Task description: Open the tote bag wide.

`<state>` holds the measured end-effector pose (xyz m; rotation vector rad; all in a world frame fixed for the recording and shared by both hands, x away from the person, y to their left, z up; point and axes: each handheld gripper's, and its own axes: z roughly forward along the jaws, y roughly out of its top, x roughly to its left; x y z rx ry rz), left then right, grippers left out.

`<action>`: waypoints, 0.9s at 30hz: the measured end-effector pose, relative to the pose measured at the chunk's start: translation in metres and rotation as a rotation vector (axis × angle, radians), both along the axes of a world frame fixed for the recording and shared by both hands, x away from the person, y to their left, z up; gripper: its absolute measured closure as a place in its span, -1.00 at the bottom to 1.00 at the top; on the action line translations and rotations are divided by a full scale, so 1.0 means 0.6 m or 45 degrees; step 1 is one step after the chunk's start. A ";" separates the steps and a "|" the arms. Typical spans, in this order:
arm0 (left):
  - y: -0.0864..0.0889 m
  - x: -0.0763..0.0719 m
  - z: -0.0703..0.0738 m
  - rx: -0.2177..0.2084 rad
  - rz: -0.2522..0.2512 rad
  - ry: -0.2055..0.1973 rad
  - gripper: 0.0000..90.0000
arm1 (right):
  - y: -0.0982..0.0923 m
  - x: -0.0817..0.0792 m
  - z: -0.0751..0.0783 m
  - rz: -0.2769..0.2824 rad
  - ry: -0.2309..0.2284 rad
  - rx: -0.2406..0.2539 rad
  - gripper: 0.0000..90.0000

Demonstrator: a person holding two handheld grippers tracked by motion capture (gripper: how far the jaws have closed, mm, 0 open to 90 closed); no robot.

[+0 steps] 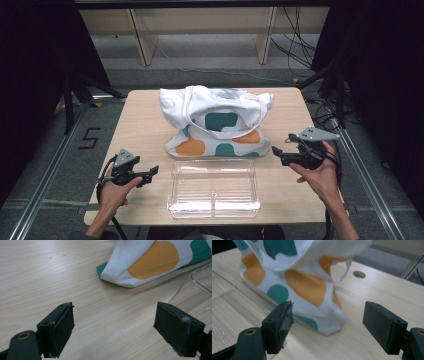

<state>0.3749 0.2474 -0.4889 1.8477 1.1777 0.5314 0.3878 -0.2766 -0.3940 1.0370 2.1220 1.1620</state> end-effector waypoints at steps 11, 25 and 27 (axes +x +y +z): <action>-0.002 0.000 -0.001 -0.002 -0.002 0.002 -0.66 | 0.052 0.042 0.096 0.053 -0.071 -0.062 -0.34; 0.000 0.000 0.001 0.003 -0.001 -0.013 -0.66 | 0.115 0.129 0.172 0.080 -0.104 -0.096 -0.22; 0.000 0.001 0.000 -0.013 0.005 -0.012 -0.66 | 0.120 0.148 0.180 0.086 -0.080 -0.113 -0.23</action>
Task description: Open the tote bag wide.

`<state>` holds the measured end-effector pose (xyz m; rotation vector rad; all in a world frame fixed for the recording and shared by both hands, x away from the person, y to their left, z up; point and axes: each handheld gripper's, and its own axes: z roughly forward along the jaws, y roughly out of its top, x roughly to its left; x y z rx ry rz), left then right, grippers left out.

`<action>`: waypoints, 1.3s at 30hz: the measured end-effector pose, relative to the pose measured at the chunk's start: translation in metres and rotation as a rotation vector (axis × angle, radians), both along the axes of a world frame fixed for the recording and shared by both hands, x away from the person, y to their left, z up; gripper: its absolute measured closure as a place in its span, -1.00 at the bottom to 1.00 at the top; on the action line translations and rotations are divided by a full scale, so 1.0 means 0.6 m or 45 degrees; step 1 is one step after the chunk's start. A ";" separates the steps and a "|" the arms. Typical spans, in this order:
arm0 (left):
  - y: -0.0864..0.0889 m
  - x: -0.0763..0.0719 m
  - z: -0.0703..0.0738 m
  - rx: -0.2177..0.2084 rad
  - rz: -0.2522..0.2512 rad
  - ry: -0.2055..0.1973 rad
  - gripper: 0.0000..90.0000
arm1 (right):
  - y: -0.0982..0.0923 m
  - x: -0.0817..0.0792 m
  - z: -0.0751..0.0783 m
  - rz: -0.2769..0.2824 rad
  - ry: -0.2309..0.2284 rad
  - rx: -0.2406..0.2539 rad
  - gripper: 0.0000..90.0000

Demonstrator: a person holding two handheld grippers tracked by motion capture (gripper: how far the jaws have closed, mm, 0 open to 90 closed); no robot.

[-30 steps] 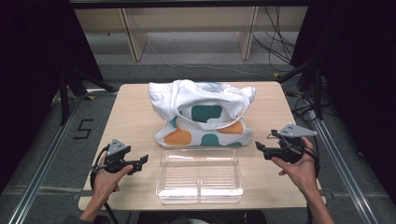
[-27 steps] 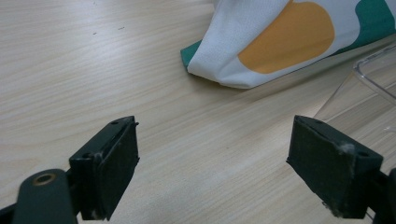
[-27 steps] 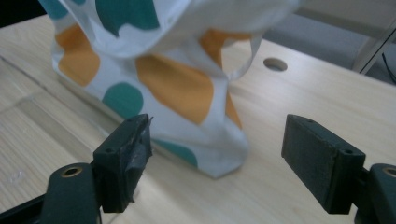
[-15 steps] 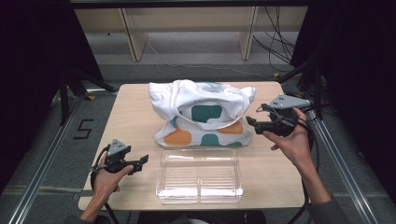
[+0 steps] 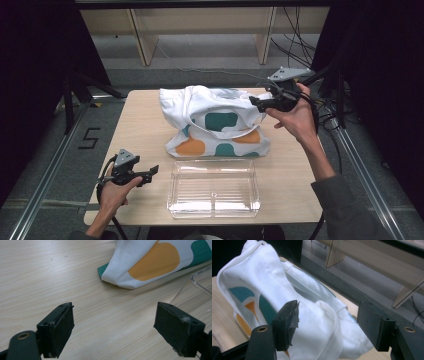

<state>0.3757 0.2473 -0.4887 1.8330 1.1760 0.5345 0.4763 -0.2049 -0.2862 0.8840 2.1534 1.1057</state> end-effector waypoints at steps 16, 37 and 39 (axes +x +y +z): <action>0.000 0.000 0.001 -0.024 -0.009 -0.006 -0.66 | 0.039 0.108 -0.031 0.020 0.213 -0.098 -0.10; 0.002 0.000 0.001 -0.013 -0.019 -0.019 -0.67 | 0.059 0.104 -0.023 0.214 0.167 -0.323 0.98; 0.002 0.001 0.000 -0.012 -0.024 -0.019 -0.67 | 0.058 0.097 -0.016 0.213 0.150 -0.322 0.98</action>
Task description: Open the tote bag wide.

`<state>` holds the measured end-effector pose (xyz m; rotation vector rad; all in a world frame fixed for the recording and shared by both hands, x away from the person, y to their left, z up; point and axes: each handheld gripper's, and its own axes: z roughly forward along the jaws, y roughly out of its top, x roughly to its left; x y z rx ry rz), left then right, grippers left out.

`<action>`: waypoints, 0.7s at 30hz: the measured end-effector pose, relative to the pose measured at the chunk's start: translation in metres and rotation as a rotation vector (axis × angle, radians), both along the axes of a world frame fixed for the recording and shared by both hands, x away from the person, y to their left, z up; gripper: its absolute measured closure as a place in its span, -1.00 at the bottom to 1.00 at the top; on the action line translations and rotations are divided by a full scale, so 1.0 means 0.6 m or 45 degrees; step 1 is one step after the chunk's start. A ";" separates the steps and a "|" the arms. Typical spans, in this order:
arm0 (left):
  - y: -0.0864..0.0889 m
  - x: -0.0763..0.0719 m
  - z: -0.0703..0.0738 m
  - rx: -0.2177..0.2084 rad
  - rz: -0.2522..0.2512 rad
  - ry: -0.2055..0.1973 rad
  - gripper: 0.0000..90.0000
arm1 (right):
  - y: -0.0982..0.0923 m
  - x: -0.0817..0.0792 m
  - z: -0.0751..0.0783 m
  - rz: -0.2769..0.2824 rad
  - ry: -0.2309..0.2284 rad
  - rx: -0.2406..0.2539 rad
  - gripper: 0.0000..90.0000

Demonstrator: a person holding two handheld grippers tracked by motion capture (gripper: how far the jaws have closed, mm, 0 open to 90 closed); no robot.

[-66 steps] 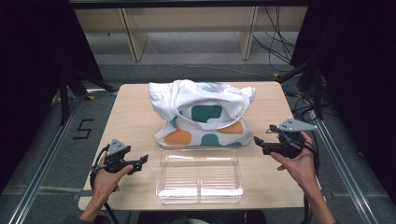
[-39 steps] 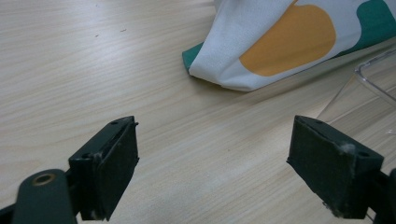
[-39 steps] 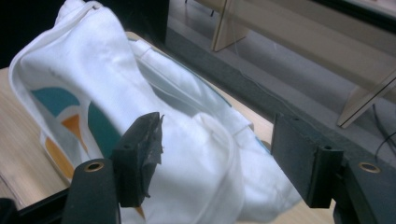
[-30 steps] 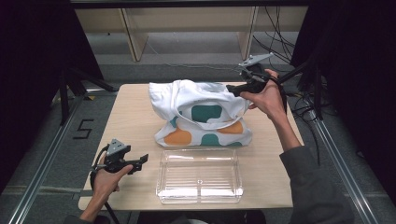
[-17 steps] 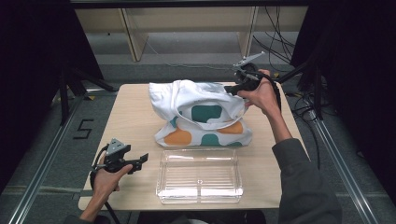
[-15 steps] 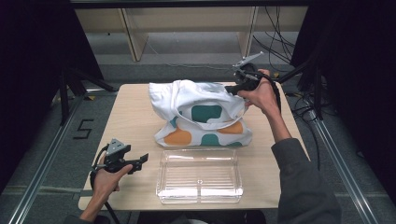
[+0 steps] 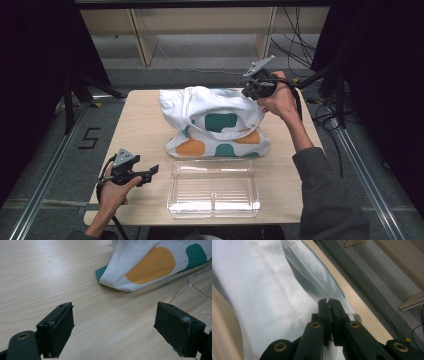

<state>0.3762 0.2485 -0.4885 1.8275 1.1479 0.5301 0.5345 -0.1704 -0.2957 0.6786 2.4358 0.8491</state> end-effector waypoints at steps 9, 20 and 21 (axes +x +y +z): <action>-0.001 0.003 0.002 -0.020 0.005 0.004 -0.64 | -0.029 -0.072 0.081 0.067 -0.182 0.026 0.98; -0.038 0.004 0.058 -0.102 -0.165 -0.081 -0.40 | -0.052 -0.160 0.027 0.190 -0.226 0.108 0.98; -0.042 0.005 0.065 -0.085 -0.188 -0.089 -0.38 | -0.052 -0.159 0.015 0.188 -0.220 0.093 0.98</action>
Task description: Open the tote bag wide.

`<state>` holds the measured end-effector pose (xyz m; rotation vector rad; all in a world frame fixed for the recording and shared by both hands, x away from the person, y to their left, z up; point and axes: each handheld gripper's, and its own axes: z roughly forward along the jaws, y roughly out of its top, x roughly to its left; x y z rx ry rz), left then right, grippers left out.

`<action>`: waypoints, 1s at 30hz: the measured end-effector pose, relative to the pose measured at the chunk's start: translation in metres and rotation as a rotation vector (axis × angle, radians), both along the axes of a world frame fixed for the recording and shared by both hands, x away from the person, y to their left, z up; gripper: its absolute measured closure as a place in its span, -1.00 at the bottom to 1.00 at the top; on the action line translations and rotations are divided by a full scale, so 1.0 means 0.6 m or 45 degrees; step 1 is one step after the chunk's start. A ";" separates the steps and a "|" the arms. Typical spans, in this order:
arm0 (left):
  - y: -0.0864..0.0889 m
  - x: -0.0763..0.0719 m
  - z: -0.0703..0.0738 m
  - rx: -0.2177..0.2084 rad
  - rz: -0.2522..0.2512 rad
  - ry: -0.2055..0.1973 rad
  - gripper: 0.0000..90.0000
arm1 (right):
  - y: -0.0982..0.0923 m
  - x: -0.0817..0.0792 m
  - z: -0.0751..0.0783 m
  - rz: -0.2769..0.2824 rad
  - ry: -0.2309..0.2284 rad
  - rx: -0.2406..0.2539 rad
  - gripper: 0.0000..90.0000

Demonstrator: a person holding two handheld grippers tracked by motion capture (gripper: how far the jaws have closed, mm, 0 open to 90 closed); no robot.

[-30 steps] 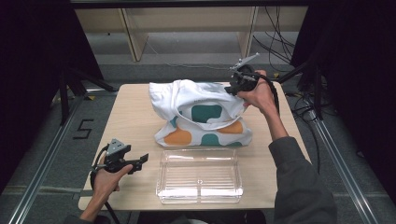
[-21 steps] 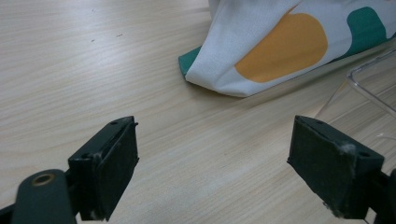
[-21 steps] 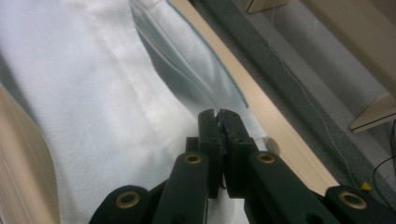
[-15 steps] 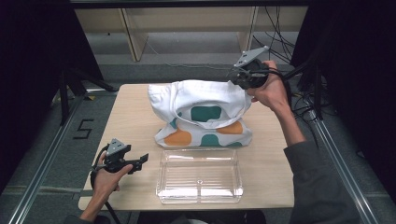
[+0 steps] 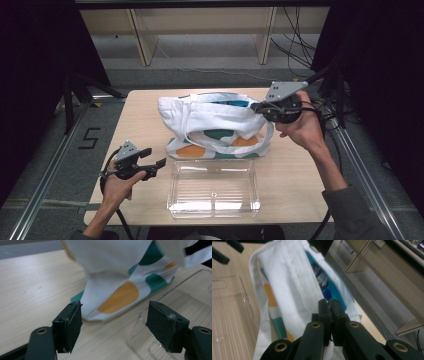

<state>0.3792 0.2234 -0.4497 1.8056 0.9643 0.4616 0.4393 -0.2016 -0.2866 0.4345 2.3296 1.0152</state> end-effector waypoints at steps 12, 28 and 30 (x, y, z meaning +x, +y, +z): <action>-0.062 0.059 0.109 -0.068 -0.141 -0.044 -0.11 | -0.001 0.021 -0.058 -0.002 0.062 0.026 0.98; -0.111 0.136 0.155 -0.091 -0.165 -0.021 0.67 | 0.010 0.027 -0.091 0.038 0.099 0.048 0.98; -0.112 0.133 0.150 -0.046 -0.187 -0.030 0.81 | 0.009 0.028 -0.092 0.033 0.103 0.050 0.98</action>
